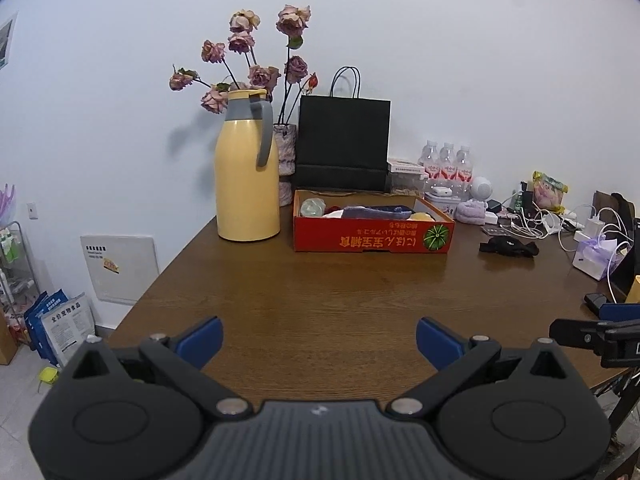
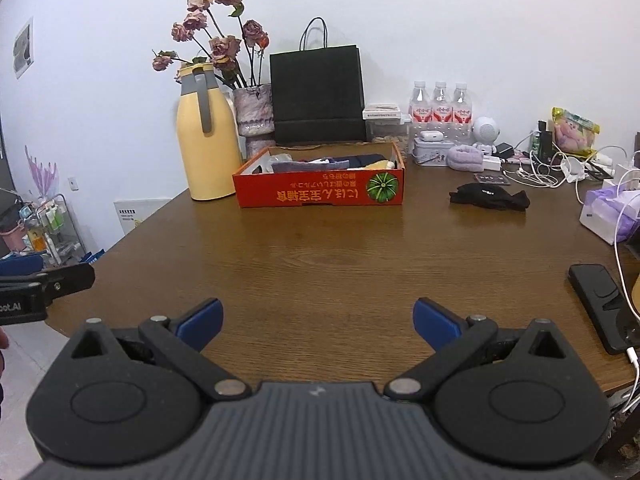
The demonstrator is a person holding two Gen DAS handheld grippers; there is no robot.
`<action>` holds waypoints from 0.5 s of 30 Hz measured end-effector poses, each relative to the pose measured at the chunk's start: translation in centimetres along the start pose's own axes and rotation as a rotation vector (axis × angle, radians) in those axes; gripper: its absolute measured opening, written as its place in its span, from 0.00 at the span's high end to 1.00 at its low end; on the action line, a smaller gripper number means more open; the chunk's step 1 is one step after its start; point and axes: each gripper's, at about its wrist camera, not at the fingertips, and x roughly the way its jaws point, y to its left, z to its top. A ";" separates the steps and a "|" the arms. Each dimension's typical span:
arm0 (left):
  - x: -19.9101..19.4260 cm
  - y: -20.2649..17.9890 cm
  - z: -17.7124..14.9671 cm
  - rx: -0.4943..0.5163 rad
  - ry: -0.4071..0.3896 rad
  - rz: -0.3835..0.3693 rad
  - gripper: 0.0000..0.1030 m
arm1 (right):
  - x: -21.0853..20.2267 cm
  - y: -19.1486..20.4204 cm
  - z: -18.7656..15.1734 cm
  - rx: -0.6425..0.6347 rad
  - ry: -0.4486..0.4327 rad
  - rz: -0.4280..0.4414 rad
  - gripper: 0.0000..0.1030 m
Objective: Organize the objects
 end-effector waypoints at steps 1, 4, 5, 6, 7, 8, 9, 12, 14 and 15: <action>0.0 0.0 0.0 0.001 -0.001 -0.002 0.00 | 0.0 -0.1 0.0 0.003 0.000 -0.002 0.00; -0.1 -0.1 -0.1 0.004 -0.006 -0.003 0.00 | 0.2 -0.3 -0.1 0.012 -0.004 -0.006 0.00; -0.1 -0.1 -0.2 0.005 -0.007 -0.003 0.00 | 0.2 -0.3 -0.1 0.013 0.000 -0.004 0.00; -0.2 -0.1 -0.2 0.005 -0.007 -0.004 0.00 | 0.3 -0.3 -0.1 0.014 0.002 -0.004 0.00; -0.2 -0.1 -0.2 0.004 -0.007 -0.003 0.00 | 0.3 -0.3 -0.2 0.016 0.003 -0.005 0.00; -0.2 0.0 -0.1 0.005 -0.008 -0.002 0.00 | 0.3 -0.2 -0.2 0.016 0.003 -0.005 0.00; -0.2 0.0 -0.1 0.005 -0.009 -0.002 0.00 | 0.3 -0.2 -0.2 0.014 0.004 -0.004 0.00; -0.2 0.1 -0.1 0.004 -0.008 -0.001 0.00 | 0.3 0.0 -0.2 0.007 0.005 -0.002 0.00; -0.1 0.2 -0.1 0.004 -0.007 -0.002 0.00 | 0.3 -0.1 -0.2 0.003 0.005 -0.001 0.00; -0.1 0.2 -0.1 0.004 -0.006 -0.001 0.00 | 0.3 -0.1 -0.2 0.003 0.005 -0.002 0.00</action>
